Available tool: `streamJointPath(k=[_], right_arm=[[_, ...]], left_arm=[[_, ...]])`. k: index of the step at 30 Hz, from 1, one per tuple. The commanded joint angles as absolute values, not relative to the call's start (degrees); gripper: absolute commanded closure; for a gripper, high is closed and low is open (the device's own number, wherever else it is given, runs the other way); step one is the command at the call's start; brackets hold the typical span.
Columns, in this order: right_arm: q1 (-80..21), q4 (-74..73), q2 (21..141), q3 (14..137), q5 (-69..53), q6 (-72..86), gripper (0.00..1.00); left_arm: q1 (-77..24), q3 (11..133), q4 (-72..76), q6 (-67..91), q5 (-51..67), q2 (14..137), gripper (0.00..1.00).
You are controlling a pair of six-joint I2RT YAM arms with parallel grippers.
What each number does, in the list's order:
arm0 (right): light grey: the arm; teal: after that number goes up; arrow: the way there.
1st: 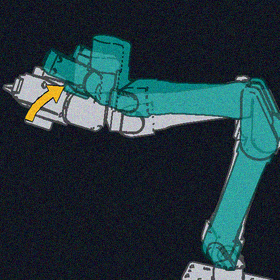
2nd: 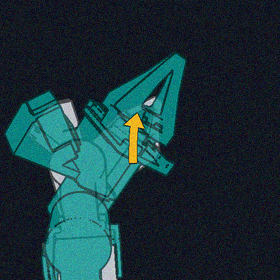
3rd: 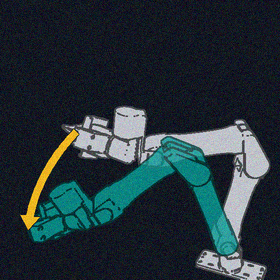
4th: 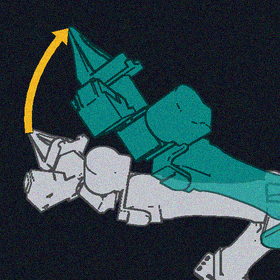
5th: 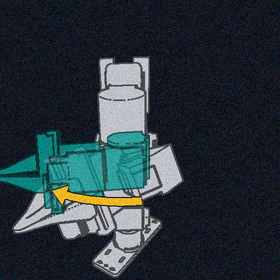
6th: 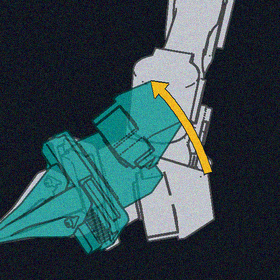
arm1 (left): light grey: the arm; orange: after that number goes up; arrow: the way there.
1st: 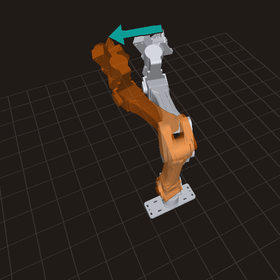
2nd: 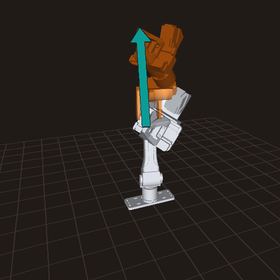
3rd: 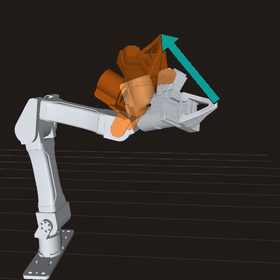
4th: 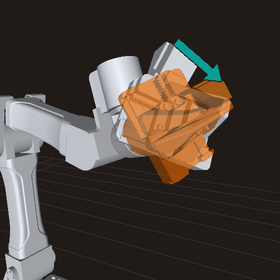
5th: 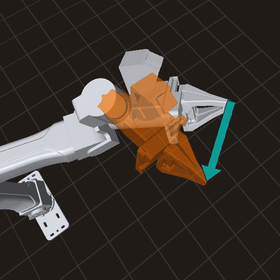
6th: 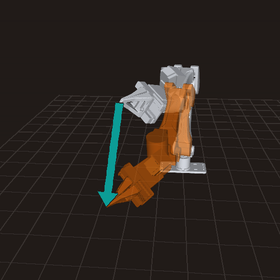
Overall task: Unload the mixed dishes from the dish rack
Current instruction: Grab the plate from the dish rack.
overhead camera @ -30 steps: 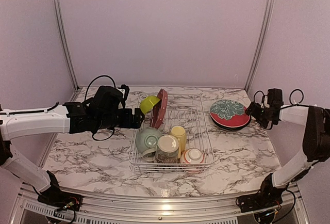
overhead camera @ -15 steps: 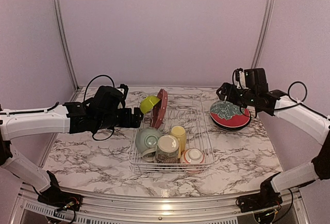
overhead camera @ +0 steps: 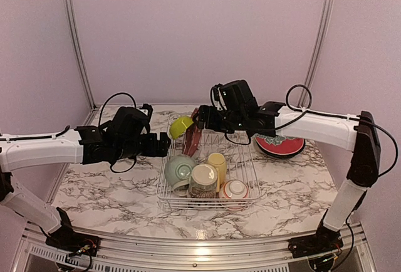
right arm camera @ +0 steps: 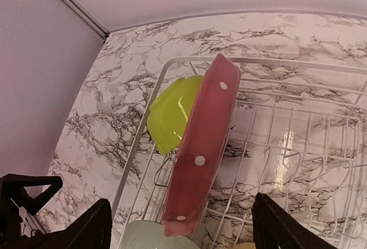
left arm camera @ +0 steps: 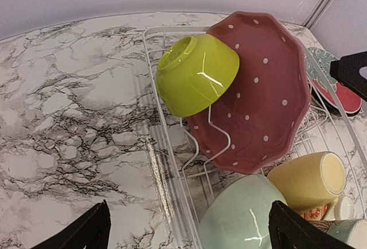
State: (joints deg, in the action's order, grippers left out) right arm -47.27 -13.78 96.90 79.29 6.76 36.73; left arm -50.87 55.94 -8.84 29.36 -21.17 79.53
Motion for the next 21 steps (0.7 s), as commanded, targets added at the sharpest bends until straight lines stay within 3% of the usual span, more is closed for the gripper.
streamJointPath(k=[1, 7, 11, 13, 21], right_arm=[[-49.03, -14.32, 101.58, 84.77, 9.47, 40.27, 0.19], [-49.99, -15.5, 105.99, 87.95, 12.6, 42.83, 0.3], [-50.17, -16.56, 109.11, 90.2, 13.78, 43.7, 0.43], [-50.45, -17.49, 110.34, 91.71, 15.1, 44.44, 0.56], [-52.63, -22.59, 114.36, 96.64, 24.05, 47.14, 0.57]], left_arm=[[-50.57, 54.49, -10.37, 28.83, -22.59, 77.41, 0.01], [-50.59, 53.23, -9.94, 28.83, -22.32, 76.61, 0.01], [-50.58, 53.01, -9.55, 28.72, -22.24, 76.58, 0.01], [-50.57, 53.0, -9.41, 28.65, -22.38, 76.7, 0.01], [-50.55, 52.51, -9.15, 28.56, -22.84, 76.34, 0.01]])
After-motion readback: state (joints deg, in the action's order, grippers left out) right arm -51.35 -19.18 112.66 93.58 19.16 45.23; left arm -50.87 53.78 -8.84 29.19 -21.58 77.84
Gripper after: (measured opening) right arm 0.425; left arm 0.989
